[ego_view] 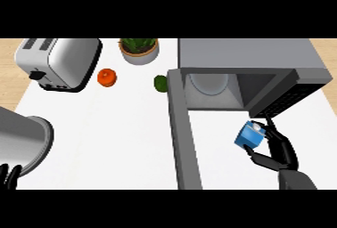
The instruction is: Pick up the milk, place it into the microwave and close the microwave
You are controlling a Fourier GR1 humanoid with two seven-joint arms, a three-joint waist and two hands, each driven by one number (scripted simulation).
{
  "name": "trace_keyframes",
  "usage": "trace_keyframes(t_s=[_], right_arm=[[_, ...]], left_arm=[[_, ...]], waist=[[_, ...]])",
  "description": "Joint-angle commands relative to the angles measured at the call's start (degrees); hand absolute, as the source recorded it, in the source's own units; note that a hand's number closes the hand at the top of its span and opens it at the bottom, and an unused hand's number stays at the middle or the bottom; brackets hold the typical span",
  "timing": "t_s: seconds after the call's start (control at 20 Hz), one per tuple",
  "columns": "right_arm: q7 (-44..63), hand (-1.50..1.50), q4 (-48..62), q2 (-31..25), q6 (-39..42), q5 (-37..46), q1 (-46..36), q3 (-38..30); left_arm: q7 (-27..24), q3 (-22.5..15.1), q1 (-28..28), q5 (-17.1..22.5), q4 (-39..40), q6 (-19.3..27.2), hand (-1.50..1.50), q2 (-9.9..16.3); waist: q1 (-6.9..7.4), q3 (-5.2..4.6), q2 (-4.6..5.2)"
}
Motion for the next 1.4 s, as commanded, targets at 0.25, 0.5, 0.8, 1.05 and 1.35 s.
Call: trace_keyframes(t_s=[0.25, 0.5, 0.8, 1.05, 1.35], right_arm=[[-2.0, 1.50, 0.4, 2.8, 9.2, -5.2, -2.2, 0.0], [5.0, 1.50, 1.4, 2.0, 3.8, -9.7, -8.2, -3.9], [5.5, 1.50, -4.3, 1.6, 9.6, -8.5, -5.0, 1.1], [8.2, 1.50, -11.3, 4.4, 6.8, -7.5, -2.0, 4.9], [17.7, 1.50, -29.1, 8.8, 2.6, -8.0, 6.2, 10.3]], left_arm=[[1.1, 1.7, -1.7, 0.8, 0.8, -0.1, -1.50, 0.4], [-1.9, 1.9, 1.7, 0.9, 0.2, -2.1, -1.50, 0.4], [-1.5, 1.7, 2.0, 0.8, -0.3, -1.4, -1.50, 0.0], [-3.4, 3.5, 2.7, 1.9, 2.3, -2.3, -1.50, 0.4], [-3.4, 5.1, 4.8, 3.6, -0.4, -2.9, -1.50, 0.2]], waist=[[0.52, 0.57, 0.50], [1.03, 0.53, 0.37], [0.48, 0.46, 0.07], [-0.43, 0.31, -0.25], [-1.32, 0.28, -0.45]])
